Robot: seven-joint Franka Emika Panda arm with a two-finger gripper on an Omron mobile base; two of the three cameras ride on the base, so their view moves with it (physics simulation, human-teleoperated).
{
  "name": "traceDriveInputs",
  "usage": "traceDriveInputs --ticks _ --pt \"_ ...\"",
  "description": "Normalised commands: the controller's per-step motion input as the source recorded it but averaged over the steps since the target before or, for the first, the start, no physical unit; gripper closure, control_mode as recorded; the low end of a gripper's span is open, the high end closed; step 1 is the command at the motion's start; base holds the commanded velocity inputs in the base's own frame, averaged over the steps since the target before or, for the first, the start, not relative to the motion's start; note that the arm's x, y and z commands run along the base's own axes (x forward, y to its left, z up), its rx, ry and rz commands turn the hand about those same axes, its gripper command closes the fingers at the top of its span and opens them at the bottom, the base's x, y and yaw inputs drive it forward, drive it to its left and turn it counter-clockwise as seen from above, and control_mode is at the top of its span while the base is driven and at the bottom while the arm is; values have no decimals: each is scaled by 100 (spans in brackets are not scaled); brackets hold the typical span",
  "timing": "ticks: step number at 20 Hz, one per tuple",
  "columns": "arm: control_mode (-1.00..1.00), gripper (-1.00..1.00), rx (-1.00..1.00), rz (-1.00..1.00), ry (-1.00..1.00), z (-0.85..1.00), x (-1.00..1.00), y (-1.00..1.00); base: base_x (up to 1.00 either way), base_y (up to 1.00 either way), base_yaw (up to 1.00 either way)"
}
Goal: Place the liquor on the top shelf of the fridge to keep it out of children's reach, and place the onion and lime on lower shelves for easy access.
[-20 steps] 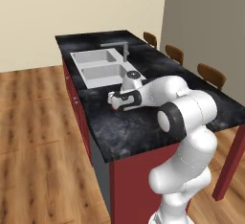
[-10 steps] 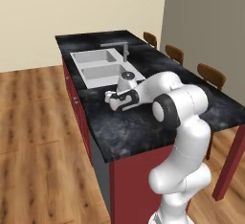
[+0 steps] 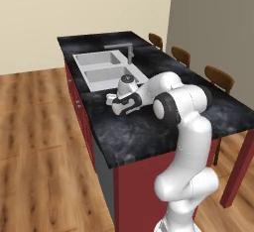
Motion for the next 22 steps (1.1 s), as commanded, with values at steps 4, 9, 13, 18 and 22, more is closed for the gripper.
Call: traceDriveInputs --ticks 4,9,13,18,22 --pt "-100 -100 0 -7 0 -15 30 0 0 0 0" --pt "-100 -100 0 -7 0 -18 27 0 0 0 0" --pt "-100 -100 0 -8 0 -18 26 0 0 0 0" --pt "-100 -100 0 -9 1 -17 26 0 0 0 0" --pt "-100 -100 0 -9 2 -20 22 0 0 0 0"
